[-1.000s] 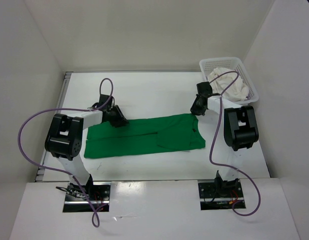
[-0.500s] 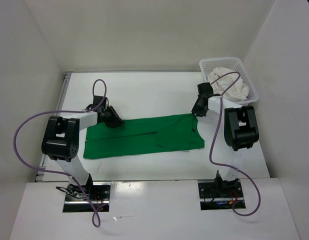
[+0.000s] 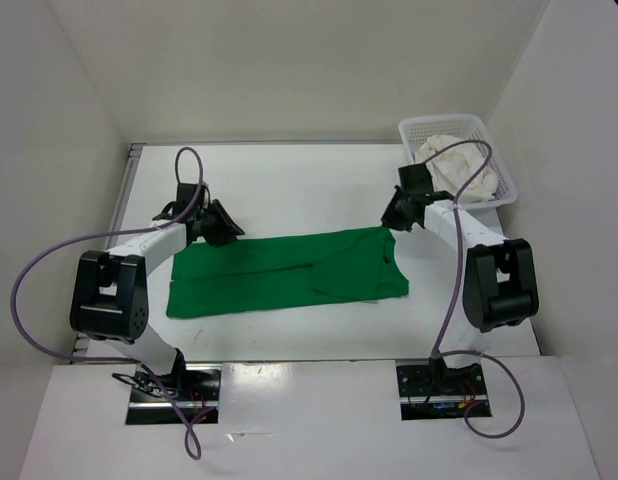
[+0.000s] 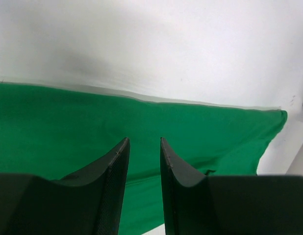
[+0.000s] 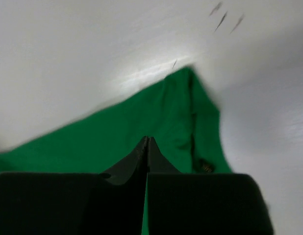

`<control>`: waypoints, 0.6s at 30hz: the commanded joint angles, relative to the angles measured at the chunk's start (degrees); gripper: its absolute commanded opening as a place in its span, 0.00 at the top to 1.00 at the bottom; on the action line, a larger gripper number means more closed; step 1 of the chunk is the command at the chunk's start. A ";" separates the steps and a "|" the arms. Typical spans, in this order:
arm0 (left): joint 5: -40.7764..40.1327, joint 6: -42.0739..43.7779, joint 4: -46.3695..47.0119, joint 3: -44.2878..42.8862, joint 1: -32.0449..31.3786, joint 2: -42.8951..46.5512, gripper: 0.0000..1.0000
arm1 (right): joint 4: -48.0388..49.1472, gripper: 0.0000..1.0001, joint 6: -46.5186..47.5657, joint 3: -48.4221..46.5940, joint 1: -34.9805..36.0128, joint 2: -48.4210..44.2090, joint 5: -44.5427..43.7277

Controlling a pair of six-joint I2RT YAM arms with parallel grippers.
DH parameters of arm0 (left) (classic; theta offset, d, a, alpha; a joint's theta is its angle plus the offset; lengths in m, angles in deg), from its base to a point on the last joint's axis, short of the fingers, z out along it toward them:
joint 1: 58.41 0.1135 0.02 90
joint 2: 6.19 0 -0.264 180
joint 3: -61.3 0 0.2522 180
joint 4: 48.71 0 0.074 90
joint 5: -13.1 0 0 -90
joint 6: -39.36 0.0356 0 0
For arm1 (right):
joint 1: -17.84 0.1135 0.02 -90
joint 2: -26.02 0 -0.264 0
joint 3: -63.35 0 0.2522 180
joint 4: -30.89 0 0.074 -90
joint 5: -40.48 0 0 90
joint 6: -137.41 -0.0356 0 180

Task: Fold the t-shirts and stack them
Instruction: Rotate the tshirt 90 degrees

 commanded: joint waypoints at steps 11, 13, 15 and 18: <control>8.69 9.92 -8.83 -12.45 -5.25 4.13 0.61 | 1.99 0.98 -9.01 11.22 11.97 2.69 7.15; 8.69 9.92 -8.22 -11.92 -5.25 4.14 0.61 | 2.52 0.98 -8.39 7.96 11.97 6.30 7.15; 10.01 9.92 -8.21 -10.09 -5.25 4.14 0.61 | 2.52 0.98 -6.73 -0.19 11.97 14.37 7.15; 11.07 9.92 -8.21 -8.41 -5.25 4.67 0.61 | -1.06 0.98 -4.71 -19.07 11.97 28.04 7.15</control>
